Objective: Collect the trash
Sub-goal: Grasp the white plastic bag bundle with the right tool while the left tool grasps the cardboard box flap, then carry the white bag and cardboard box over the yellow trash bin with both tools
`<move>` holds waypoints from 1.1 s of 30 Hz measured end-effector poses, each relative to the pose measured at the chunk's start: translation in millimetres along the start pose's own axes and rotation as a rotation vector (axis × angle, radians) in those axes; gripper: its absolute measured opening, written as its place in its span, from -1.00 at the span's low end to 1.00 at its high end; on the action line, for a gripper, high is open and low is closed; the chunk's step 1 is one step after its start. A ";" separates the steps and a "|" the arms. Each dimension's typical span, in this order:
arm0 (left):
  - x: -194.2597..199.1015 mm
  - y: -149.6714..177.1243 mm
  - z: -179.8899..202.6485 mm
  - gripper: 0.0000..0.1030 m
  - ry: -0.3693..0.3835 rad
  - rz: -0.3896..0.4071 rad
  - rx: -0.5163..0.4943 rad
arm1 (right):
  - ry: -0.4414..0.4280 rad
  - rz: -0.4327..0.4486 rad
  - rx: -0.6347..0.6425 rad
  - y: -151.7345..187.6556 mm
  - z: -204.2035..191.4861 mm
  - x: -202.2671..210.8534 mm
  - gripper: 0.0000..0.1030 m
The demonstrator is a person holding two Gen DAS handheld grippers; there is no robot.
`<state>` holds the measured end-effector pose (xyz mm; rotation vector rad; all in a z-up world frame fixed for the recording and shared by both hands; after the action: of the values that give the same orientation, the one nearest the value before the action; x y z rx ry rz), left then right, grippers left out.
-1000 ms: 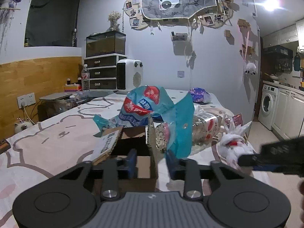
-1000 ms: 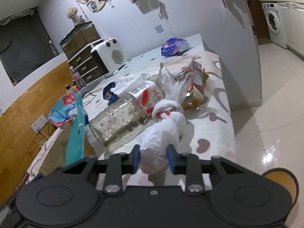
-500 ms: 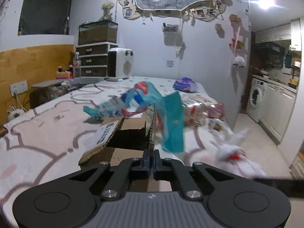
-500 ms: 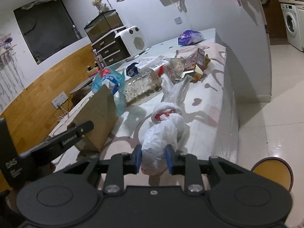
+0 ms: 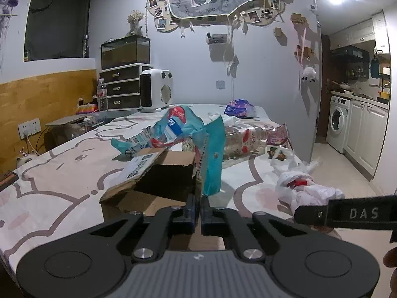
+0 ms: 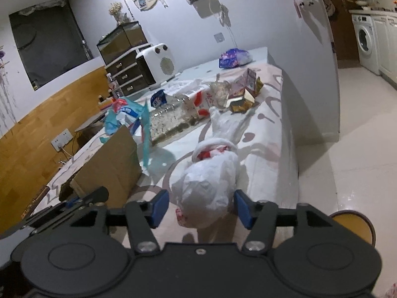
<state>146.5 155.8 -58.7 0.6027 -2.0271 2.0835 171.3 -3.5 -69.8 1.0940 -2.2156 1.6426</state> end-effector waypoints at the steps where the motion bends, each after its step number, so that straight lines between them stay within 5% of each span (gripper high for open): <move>1: 1.0 0.3 -2.3 -0.94 -0.001 0.000 0.008 | -0.005 -0.002 0.000 0.3 -0.7 -0.8 -0.23; 8: 21.9 -5.2 -5.4 -0.96 0.004 0.022 0.046 | -0.010 0.026 0.028 0.6 -1.3 11.8 -0.48; 26: 86.9 -35.6 31.9 -0.96 0.047 0.141 0.010 | -0.020 0.161 0.027 -15.6 14.4 88.6 -0.50; 33: 98.4 -43.1 77.9 -0.96 0.128 0.165 -0.026 | 0.023 0.217 0.022 -20.3 41.0 125.7 -0.50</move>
<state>87.5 66.4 19.6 0.2981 -2.0905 2.1206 105.8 -98.9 -2.7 0.8596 -2.3788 1.7559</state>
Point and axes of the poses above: each gripper's, at about its wrist camera, not at the fingertips, and x roughly against the way its jaws point, z to its right, y to its underside, the point moved 10 cm from there along -x, roughly the way its jaws point, and after that the axes turned 3 degrees about y, right-handed, at the moved point
